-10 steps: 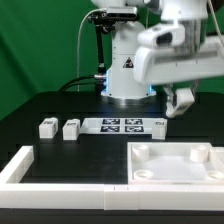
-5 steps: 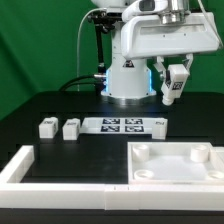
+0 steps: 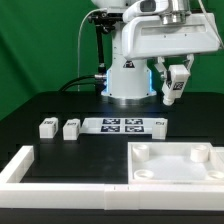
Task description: Assemble one leg
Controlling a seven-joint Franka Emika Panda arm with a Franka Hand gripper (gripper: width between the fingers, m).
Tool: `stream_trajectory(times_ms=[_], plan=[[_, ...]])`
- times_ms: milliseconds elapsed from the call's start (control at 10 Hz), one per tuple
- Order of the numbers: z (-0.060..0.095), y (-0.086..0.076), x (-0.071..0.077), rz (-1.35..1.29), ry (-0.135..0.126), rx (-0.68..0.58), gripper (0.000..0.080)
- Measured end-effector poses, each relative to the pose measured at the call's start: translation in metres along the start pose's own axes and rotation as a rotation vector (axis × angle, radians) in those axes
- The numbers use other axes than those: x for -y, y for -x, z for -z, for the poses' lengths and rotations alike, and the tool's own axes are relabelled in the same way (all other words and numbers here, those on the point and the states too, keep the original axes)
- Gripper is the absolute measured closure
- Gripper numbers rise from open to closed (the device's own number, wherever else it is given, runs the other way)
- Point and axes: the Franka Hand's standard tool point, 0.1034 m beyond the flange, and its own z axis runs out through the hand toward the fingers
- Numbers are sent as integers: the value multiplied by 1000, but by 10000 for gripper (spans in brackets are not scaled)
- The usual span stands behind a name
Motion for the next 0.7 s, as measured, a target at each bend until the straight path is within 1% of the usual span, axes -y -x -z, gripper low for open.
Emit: stream_trajectory(times_ms=[300,400,500,600,700], plan=[[0,0,0,0,0,0,508],[1,0,-7,-39,6,-36,508],[-1,1,-6,-24,6,-30,508],[-7,-5,-9,-14,3,-25,507],[-16,-18,-8,-1,-4,-25,506]])
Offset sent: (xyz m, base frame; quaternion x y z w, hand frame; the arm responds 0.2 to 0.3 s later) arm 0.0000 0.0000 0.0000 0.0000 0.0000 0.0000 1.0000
